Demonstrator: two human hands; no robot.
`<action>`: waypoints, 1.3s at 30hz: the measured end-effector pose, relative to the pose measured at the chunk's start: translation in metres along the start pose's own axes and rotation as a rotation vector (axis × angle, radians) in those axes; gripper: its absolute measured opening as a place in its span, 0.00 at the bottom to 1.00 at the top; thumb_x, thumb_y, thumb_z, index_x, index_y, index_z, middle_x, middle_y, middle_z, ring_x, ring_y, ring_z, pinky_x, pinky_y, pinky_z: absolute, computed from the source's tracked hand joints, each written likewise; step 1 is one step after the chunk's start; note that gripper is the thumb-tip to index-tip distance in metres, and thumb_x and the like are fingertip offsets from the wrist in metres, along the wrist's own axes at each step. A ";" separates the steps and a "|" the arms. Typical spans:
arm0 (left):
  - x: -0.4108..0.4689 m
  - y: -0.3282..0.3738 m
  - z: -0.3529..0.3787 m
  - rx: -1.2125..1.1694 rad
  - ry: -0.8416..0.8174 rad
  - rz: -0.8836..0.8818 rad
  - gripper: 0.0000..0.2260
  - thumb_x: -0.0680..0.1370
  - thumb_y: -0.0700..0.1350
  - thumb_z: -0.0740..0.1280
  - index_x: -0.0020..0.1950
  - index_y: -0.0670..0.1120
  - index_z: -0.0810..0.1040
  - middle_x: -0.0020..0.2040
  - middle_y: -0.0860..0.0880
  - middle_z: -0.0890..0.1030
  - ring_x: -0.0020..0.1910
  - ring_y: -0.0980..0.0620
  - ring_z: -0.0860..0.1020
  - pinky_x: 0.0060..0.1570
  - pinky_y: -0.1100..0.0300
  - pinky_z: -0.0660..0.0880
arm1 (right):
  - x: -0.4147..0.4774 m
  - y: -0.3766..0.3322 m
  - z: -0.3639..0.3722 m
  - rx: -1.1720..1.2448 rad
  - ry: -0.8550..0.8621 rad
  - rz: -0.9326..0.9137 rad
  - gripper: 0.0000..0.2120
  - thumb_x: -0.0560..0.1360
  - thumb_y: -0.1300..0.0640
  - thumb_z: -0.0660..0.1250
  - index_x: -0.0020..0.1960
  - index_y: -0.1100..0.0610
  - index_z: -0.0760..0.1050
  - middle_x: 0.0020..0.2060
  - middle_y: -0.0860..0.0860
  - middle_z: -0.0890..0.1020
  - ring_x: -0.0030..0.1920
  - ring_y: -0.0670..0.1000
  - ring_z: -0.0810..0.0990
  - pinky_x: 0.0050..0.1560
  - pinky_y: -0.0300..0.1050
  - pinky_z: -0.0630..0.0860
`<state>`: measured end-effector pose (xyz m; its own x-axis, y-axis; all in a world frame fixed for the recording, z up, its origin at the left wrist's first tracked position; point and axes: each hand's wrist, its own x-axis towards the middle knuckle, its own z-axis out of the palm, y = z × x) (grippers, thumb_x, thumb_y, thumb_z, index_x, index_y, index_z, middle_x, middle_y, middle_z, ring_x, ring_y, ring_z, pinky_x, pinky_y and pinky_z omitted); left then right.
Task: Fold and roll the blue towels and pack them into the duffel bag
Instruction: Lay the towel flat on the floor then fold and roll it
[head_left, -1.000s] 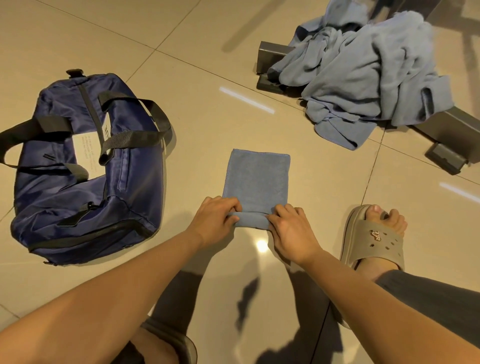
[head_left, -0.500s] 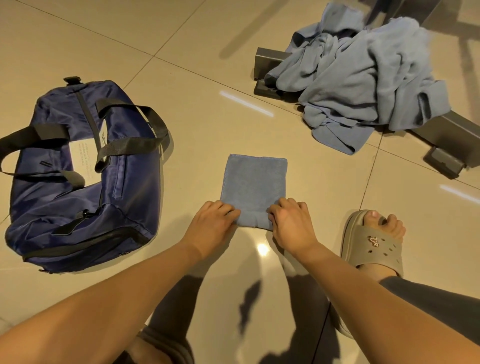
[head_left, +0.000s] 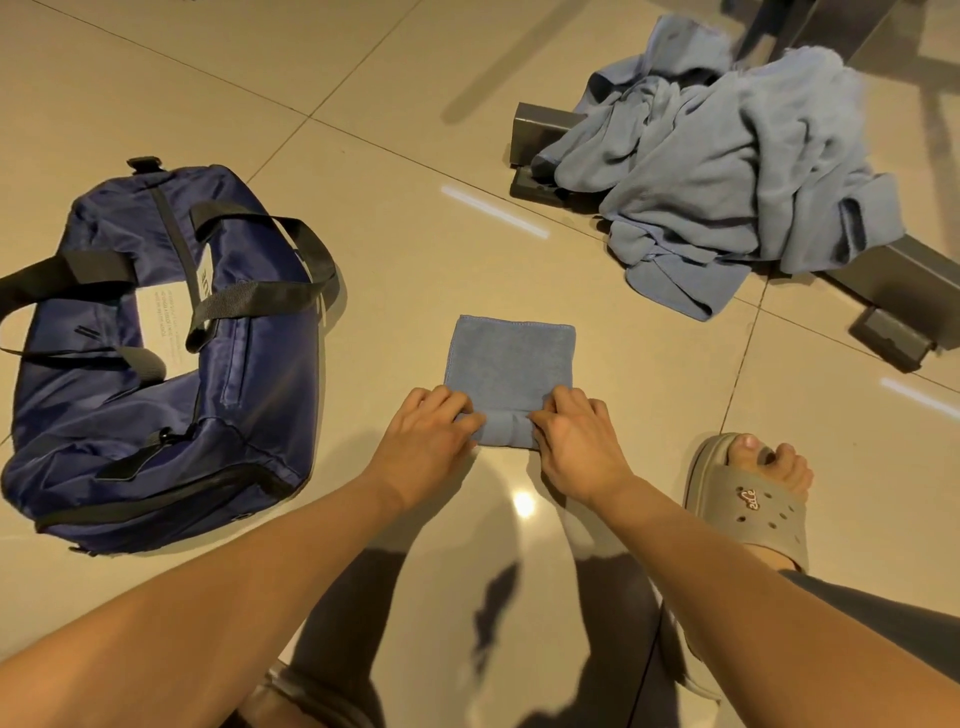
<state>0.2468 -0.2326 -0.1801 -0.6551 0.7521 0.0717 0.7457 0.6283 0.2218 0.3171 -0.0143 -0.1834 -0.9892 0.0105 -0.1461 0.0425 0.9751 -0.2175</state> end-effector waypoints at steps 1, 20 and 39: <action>0.002 -0.001 0.002 0.023 -0.001 -0.008 0.06 0.76 0.44 0.73 0.53 0.48 0.82 0.48 0.51 0.78 0.49 0.48 0.75 0.51 0.55 0.67 | 0.000 -0.002 -0.002 -0.018 0.010 0.016 0.07 0.71 0.61 0.69 0.48 0.54 0.80 0.47 0.52 0.73 0.50 0.56 0.73 0.52 0.51 0.68; 0.049 -0.014 0.005 -0.047 -0.052 -0.150 0.13 0.71 0.37 0.71 0.53 0.49 0.84 0.47 0.52 0.78 0.51 0.47 0.72 0.55 0.56 0.63 | 0.010 0.003 -0.012 -0.138 0.191 -0.095 0.09 0.72 0.59 0.69 0.52 0.55 0.74 0.47 0.52 0.74 0.49 0.56 0.73 0.61 0.53 0.68; 0.097 -0.029 -0.003 -0.008 -0.057 -0.119 0.17 0.74 0.39 0.64 0.62 0.48 0.80 0.56 0.49 0.77 0.57 0.45 0.72 0.64 0.53 0.63 | 0.056 0.030 -0.016 -0.164 0.040 0.005 0.16 0.70 0.57 0.72 0.57 0.55 0.77 0.49 0.51 0.78 0.50 0.57 0.77 0.56 0.53 0.71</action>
<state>0.1614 -0.1785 -0.1769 -0.7309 0.6824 -0.0113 0.6617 0.7126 0.2332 0.2607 0.0185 -0.1827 -0.9940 0.0214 -0.1074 0.0275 0.9980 -0.0563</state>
